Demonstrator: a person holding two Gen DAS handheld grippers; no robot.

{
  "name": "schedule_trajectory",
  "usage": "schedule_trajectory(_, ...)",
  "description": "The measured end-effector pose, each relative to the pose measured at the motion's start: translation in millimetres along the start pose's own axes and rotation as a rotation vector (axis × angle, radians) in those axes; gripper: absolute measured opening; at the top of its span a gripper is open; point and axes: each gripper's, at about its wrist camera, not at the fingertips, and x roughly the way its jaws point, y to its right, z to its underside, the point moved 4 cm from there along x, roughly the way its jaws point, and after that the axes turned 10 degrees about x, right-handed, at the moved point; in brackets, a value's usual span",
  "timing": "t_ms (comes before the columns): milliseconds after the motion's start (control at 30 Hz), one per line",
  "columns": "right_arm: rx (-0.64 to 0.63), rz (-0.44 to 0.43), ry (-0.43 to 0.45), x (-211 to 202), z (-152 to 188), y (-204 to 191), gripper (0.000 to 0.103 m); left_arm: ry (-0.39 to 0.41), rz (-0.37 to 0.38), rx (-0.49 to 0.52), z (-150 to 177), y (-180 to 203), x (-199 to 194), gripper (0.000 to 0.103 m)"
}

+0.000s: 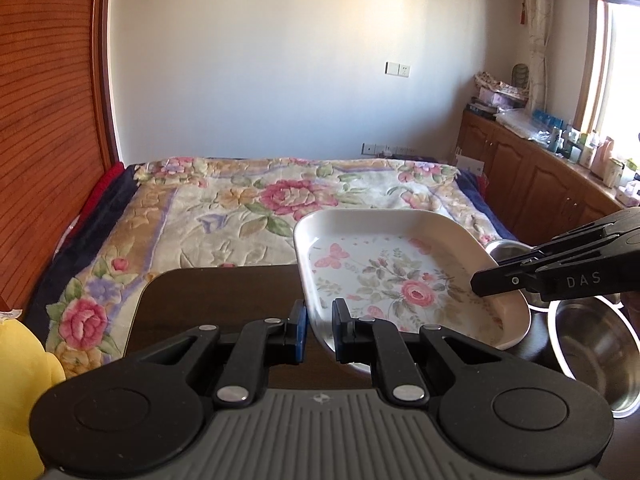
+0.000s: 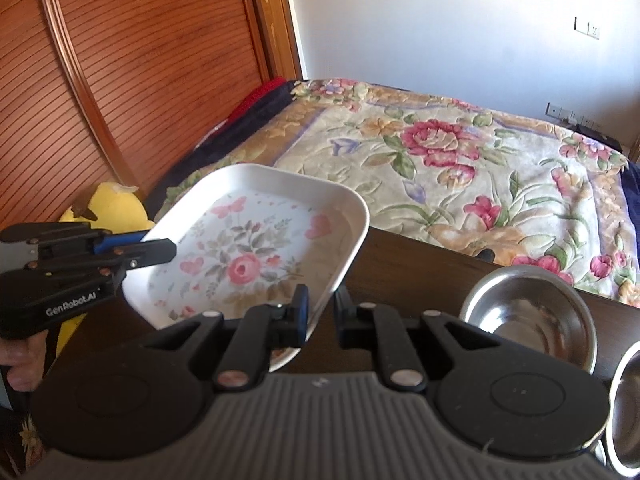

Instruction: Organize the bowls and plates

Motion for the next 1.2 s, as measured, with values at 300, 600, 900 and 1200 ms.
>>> schedule_trajectory(300,-0.008,-0.008,0.036,-25,10,-5,0.015,0.034,-0.004,0.009,3,9,-31,0.014)
schedule_trajectory(600,-0.013,-0.022,0.069,-47,25,-13,0.015,0.066,-0.011,0.012,14,16,-62,0.014)
schedule_trajectory(900,-0.013,-0.032,0.094,-66,49,-19,0.015,0.086,-0.013,0.017,35,28,-90,0.014)
schedule_trajectory(1200,0.009,-0.041,0.108,-78,81,-20,0.015,0.096,0.001,0.021,61,40,-110,0.015)
